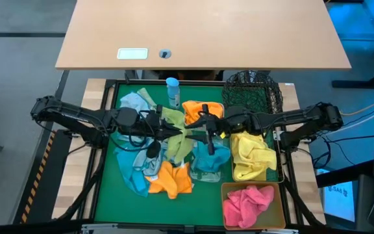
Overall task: Sort microfiber towel by color & place in baskets
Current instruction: Put the green towel into the black woven basket
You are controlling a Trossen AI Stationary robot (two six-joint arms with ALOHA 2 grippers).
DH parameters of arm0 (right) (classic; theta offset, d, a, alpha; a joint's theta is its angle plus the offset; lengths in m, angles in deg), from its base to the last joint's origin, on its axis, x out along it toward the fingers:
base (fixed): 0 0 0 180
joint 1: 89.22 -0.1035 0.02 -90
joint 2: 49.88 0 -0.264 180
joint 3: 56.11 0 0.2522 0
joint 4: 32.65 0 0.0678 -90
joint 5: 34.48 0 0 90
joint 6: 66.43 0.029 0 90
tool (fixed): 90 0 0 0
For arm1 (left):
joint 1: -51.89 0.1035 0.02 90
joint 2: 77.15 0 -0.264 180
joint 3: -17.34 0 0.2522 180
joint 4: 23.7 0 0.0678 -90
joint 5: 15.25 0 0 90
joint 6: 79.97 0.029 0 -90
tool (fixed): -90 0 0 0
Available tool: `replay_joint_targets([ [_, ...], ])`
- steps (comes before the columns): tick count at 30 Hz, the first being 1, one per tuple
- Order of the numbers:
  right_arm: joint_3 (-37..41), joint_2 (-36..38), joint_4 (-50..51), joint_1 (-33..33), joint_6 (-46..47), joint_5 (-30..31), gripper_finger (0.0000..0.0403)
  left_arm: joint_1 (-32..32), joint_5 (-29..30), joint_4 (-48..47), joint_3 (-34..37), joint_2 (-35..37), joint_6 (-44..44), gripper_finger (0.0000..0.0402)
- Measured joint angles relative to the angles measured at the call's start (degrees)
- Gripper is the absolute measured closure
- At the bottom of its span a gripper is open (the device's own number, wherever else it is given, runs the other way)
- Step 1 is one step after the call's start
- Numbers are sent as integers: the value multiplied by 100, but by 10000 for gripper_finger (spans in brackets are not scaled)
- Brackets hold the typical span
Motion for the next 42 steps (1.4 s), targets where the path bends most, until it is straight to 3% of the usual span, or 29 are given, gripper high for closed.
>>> replay_joint_targets([
  [6,0,0,4,0,0,-442,269,22,0,416,4,-321,459,401],
  [13,0,1,90,5,-3,-674,387,52,63,455,4,-395,486,384],
  [21,2,479,1023,231,141,-639,394,50,698,386,2,-395,117,340],
  [30,2,1956,2488,937,141,97,396,61,946,-491,2,-395,-11,297],
  [42,0,3712,4156,2298,-172,2361,398,50,924,-918,2,-395,-11,291],
])
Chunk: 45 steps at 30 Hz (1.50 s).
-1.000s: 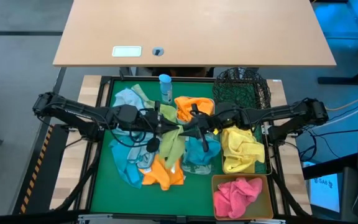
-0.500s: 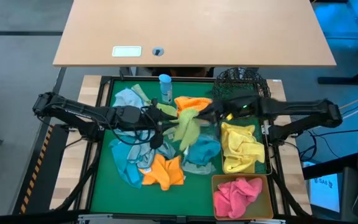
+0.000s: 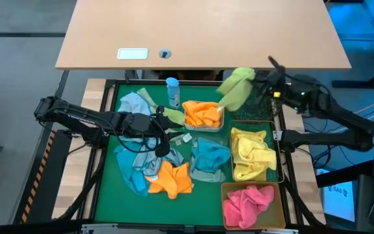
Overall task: Sort microfiber towel by color & place in baskets
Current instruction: Put the green towel into the black woven basket, then put the light green towel into the black woven basket
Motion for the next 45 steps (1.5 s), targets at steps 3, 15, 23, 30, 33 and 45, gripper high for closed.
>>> replay_joint_targets([
  [3,0,158,394,402,-48,438,394,0,-1,2,0,0,0,291],
  [15,2,-395,2105,1581,68,510,381,0,0,-268,0,0,0,291],
  [23,2,-1128,2126,1603,64,508,345,0,0,-472,0,0,0,291],
  [30,2,-1515,2098,1601,61,512,265,31,1,-623,-7,0,-7,291],
  [33,2,-1548,2098,1601,60,510,228,131,85,-1032,-9,0,-130,291],
  [45,2,-1544,2296,1601,53,510,187,1015,594,-2208,-9,-597,566,291],
])
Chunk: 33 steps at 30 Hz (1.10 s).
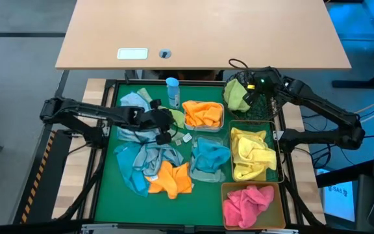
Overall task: Sort microfiber towel by color & place in baskets
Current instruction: Put the light green towel into the black woven basket
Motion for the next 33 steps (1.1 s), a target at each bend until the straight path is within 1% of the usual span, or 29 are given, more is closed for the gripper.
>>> replay_joint_targets([
  [7,0,0,271,0,-2,-2,187,570,-47,-242,2,-545,1021,292],
  [13,0,0,452,0,-2,-4,187,965,-724,-432,2,-930,1702,292],
  [18,0,0,458,0,0,-73,187,1184,-813,-452,9,-1136,2236,292],
  [20,0,0,457,-2,1,-140,187,1281,-1032,-451,9,-1204,2456,292],
  [24,0,0,455,0,2,-216,187,1476,-1458,-496,9,-1300,2632,292],
  [30,0,0,454,-2,2,-309,187,1709,-1617,-503,9,-1410,2638,292],
  [33,0,0,455,-2,2,-310,187,1821,-1999,-614,9,-1463,2637,292],
])
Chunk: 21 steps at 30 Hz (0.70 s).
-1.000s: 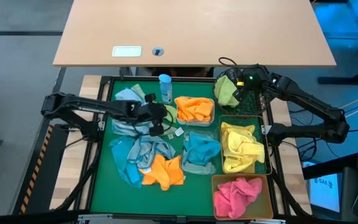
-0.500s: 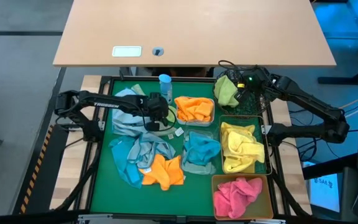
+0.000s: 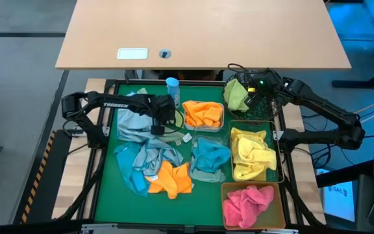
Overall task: Sort microfiber towel by color & place in baskets
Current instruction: Put the light green towel into the black woven basket
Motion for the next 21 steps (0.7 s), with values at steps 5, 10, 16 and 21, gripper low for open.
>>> replay_joint_targets([
  [5,0,0,0,0,0,-55,187,64,-111,-260,0,-14,-1,301],
  [10,0,0,-5,0,2,-524,187,57,-105,-259,0,-14,-35,363],
  [16,0,0,-37,0,4,-1322,187,55,-3,-218,0,-14,-204,398],
  [21,0,0,-148,0,3,-2184,187,-137,36,-272,-60,149,-321,400],
])
